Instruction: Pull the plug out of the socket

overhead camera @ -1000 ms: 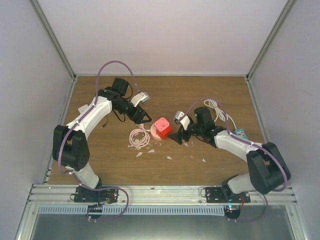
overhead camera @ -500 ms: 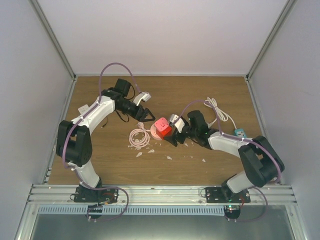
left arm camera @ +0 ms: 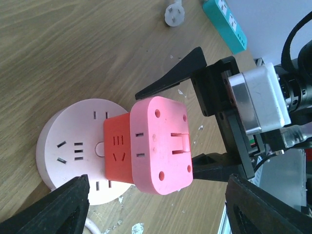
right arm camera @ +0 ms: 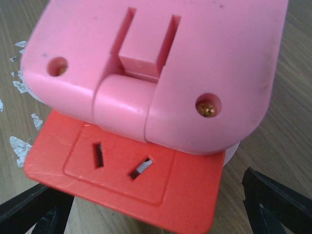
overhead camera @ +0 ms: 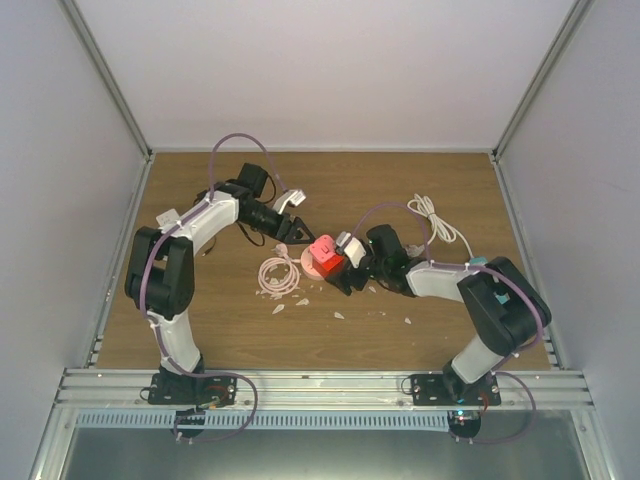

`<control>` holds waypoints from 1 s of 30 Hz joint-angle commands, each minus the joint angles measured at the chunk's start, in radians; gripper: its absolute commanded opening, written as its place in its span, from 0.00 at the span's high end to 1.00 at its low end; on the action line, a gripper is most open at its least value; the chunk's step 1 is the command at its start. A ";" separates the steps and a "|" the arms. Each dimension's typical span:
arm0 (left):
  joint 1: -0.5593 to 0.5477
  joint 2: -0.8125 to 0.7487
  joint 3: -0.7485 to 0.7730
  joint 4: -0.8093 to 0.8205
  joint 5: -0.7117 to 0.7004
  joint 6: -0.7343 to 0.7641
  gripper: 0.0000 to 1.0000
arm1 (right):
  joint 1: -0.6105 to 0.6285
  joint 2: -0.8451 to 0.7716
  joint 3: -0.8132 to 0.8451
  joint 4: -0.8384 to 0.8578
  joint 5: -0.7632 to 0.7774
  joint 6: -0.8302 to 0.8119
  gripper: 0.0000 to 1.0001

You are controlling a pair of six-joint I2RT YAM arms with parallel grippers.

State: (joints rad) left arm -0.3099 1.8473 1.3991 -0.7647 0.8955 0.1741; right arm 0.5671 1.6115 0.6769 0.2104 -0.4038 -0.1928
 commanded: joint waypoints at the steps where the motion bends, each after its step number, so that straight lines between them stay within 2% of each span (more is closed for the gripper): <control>1: -0.009 0.024 0.027 0.040 0.050 -0.011 0.24 | 0.021 0.030 0.042 0.047 0.031 0.005 0.07; 7: -0.011 0.043 0.029 0.043 0.076 -0.016 0.29 | 0.036 0.043 0.065 0.041 0.052 -0.012 0.13; 12: -0.027 0.053 0.015 0.058 0.087 -0.017 0.35 | 0.038 0.046 0.066 0.030 0.056 -0.025 0.22; 30: -0.088 0.017 0.042 0.054 0.078 -0.014 0.54 | 0.038 0.034 0.053 0.032 0.063 -0.023 0.38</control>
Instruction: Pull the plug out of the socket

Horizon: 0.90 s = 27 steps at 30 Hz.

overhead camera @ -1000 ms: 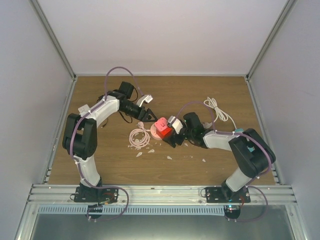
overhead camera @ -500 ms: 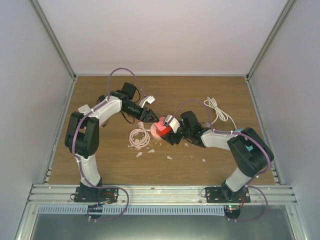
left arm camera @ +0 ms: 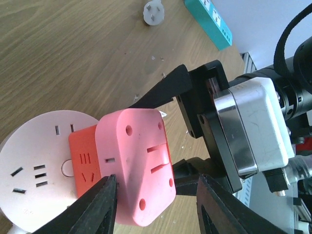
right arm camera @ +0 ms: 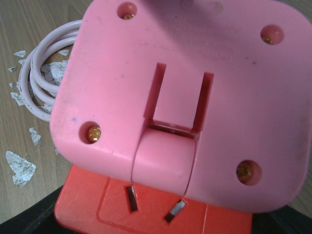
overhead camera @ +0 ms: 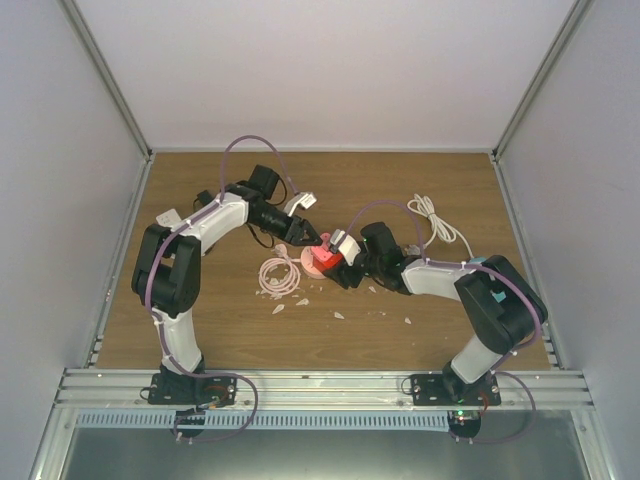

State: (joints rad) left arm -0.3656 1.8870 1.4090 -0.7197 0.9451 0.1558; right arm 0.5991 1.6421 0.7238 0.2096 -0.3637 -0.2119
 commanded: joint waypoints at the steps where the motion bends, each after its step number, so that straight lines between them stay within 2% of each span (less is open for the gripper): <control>1: -0.032 -0.028 0.035 0.005 0.025 0.008 0.54 | 0.005 0.004 0.006 0.033 0.022 -0.004 0.38; 8: -0.032 -0.072 0.015 0.020 0.039 0.026 0.59 | 0.005 0.003 0.006 0.034 0.021 -0.004 0.39; 10: -0.023 -0.087 -0.004 0.053 -0.001 -0.007 0.56 | 0.005 0.001 0.005 0.034 0.020 -0.004 0.39; 12: -0.017 -0.089 -0.013 0.071 -0.040 -0.028 0.47 | 0.005 -0.002 0.001 0.037 0.020 -0.004 0.40; 16: -0.017 -0.066 -0.012 0.078 -0.145 -0.051 0.38 | 0.005 -0.003 -0.001 0.037 0.019 -0.005 0.40; 21: -0.030 -0.039 -0.010 0.075 -0.191 -0.061 0.35 | 0.005 -0.005 0.002 0.037 0.020 -0.004 0.41; 27: -0.060 -0.013 -0.020 0.072 -0.128 -0.072 0.36 | 0.005 -0.002 0.003 0.037 0.023 -0.005 0.42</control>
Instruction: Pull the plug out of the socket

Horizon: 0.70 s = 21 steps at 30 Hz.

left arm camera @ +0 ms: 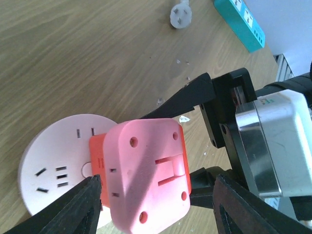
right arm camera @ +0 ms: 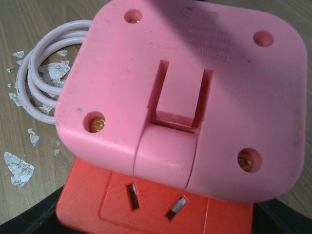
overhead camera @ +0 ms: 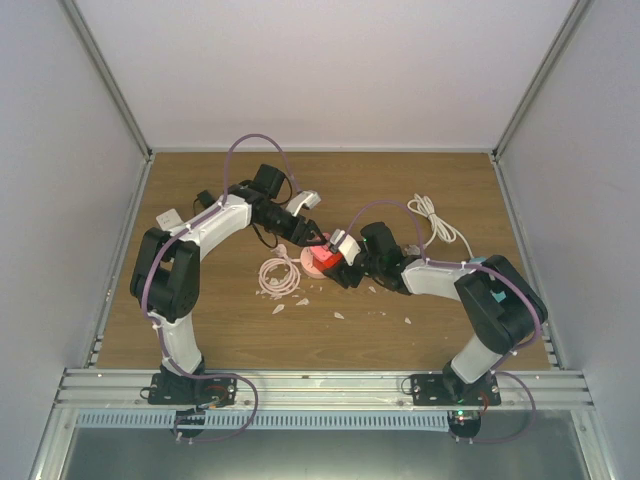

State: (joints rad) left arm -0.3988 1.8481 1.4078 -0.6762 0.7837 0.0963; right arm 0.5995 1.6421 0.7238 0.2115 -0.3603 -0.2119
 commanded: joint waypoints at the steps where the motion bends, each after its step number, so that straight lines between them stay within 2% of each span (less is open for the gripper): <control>1: -0.032 0.030 -0.020 0.029 0.043 -0.015 0.36 | 0.005 -0.002 0.003 0.035 0.021 -0.006 0.42; 4: -0.043 0.037 -0.021 0.035 0.046 -0.026 0.38 | 0.006 -0.002 0.005 0.034 0.023 -0.006 0.42; 10: -0.044 0.032 -0.009 0.030 0.056 -0.031 0.49 | 0.005 0.001 0.006 0.032 0.024 -0.004 0.42; 12: -0.045 0.025 -0.013 0.031 0.064 -0.034 0.50 | 0.005 0.001 0.005 0.034 0.026 -0.004 0.42; 13: -0.045 0.022 -0.019 0.034 0.063 -0.040 0.47 | 0.005 0.002 0.006 0.035 0.027 -0.004 0.43; 16: -0.045 0.025 -0.042 0.042 0.035 -0.051 0.27 | 0.005 0.006 0.008 0.034 0.024 -0.002 0.43; 17: -0.045 0.027 -0.046 0.047 0.023 -0.054 0.23 | 0.005 0.005 0.008 0.033 0.023 -0.003 0.43; 21: -0.041 0.050 -0.044 0.048 0.011 -0.063 0.19 | 0.005 0.007 0.009 0.032 0.023 -0.003 0.43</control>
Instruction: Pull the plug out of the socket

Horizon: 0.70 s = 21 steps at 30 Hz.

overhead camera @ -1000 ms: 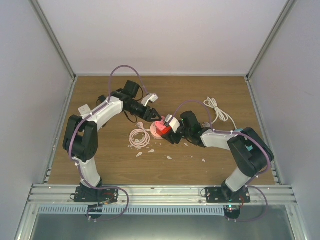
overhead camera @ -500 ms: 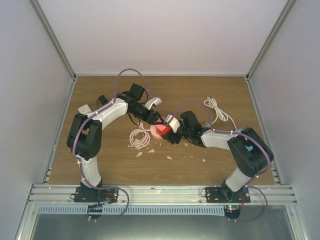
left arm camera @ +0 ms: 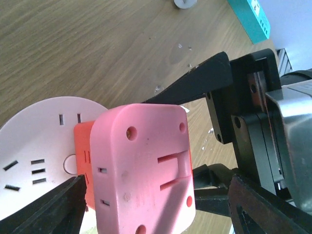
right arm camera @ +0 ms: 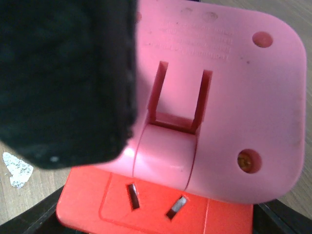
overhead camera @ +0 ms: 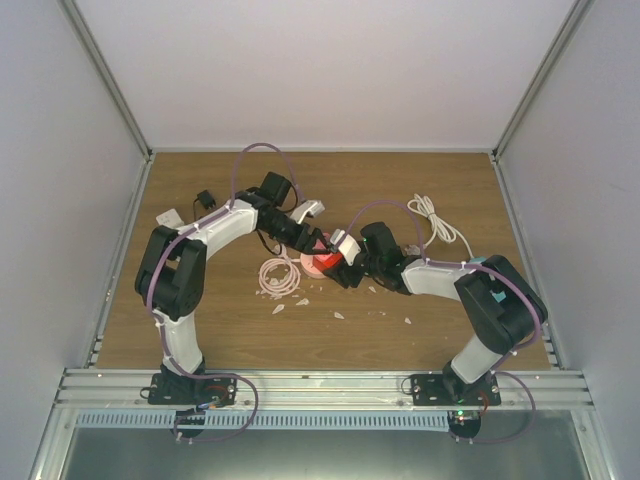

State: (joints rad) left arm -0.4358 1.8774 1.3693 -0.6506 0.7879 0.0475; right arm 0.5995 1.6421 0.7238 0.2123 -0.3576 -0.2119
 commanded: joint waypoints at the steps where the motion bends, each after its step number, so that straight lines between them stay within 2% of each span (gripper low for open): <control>1: -0.003 0.026 -0.002 0.021 0.009 -0.014 0.21 | 0.005 0.008 0.011 0.030 0.021 -0.001 0.43; 7: -0.003 0.020 0.024 0.014 0.085 -0.002 0.42 | 0.005 0.007 0.014 0.024 0.027 -0.004 0.43; 13: -0.004 -0.010 0.030 0.014 0.115 0.008 0.58 | 0.005 0.007 0.012 0.024 0.028 -0.004 0.46; 21: -0.003 -0.026 0.022 0.013 0.135 0.001 0.69 | 0.004 0.006 0.006 0.027 0.032 -0.004 0.47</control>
State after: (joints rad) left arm -0.4221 1.8927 1.3739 -0.6456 0.8394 0.0483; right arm 0.5995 1.6421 0.7238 0.2111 -0.3561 -0.2119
